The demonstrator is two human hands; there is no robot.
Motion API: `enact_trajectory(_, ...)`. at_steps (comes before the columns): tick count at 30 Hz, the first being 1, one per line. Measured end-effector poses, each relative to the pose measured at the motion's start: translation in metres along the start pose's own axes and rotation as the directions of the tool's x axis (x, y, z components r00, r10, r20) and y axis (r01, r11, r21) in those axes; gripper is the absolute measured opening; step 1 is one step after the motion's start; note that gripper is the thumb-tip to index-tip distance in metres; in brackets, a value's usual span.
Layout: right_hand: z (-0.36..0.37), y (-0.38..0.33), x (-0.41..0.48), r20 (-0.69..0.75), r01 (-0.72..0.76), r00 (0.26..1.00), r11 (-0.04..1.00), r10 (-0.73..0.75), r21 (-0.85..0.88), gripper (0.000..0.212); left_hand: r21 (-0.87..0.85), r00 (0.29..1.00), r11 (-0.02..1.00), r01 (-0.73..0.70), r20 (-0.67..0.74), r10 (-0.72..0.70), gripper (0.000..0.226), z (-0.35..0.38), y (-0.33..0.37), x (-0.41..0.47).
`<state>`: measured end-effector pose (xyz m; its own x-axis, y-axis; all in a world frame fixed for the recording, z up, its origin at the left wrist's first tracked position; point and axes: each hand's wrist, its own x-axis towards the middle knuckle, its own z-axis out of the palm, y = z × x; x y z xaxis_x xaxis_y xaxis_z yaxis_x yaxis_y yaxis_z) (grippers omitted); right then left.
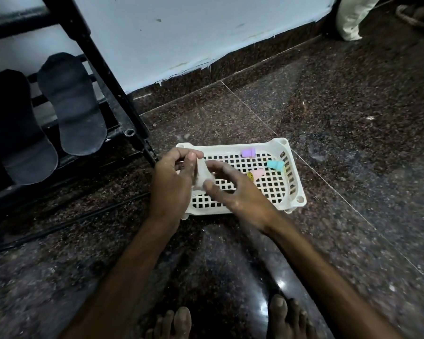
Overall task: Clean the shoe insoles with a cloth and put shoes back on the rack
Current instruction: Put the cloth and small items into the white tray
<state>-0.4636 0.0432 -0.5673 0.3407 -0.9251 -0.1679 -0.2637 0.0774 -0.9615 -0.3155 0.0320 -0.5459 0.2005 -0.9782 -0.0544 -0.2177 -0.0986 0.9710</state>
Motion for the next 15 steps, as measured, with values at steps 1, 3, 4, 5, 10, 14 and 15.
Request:
enact_trajectory(1,0.004,-0.001,0.000,0.007,0.024,1.000,0.998,-0.024,-0.061,0.064,0.029,1.000,1.000,-0.011,-0.003,0.011,0.019,0.002,-0.002,0.000)
enact_trajectory(3,0.008,0.003,0.004,-0.133,0.081,0.985,0.978,-0.107,-0.191,0.055,0.074,0.999,0.997,-0.032,-0.020,0.034,0.016,0.005,-0.008,0.000)
enact_trajectory(4,0.009,0.006,0.008,-0.213,0.099,0.965,0.968,-0.150,-0.232,0.040,0.104,0.998,0.993,-0.049,-0.031,0.052,0.015,0.005,-0.012,0.001)
enact_trajectory(5,0.007,0.008,0.010,-0.267,0.108,0.948,0.963,-0.174,-0.245,0.024,0.136,0.996,0.988,-0.073,-0.036,0.079,0.013,0.005,-0.015,0.001)
enact_trajectory(10,-0.007,0.012,0.012,-0.212,0.031,0.977,0.974,0.018,0.225,0.011,0.116,0.991,0.986,-0.116,-0.047,0.122,0.004,-0.001,-0.024,0.001)
enact_trajectory(14,-0.016,0.003,0.011,-0.166,-0.070,0.972,0.877,0.168,0.475,0.016,-0.005,0.999,1.000,0.013,0.030,-0.013,0.007,-0.007,-0.029,-0.002)
enact_trajectory(15,-0.016,0.002,0.012,-0.156,-0.074,0.974,0.883,0.163,0.464,0.018,-0.008,0.995,0.999,0.045,0.084,-0.044,0.009,-0.007,-0.030,-0.003)
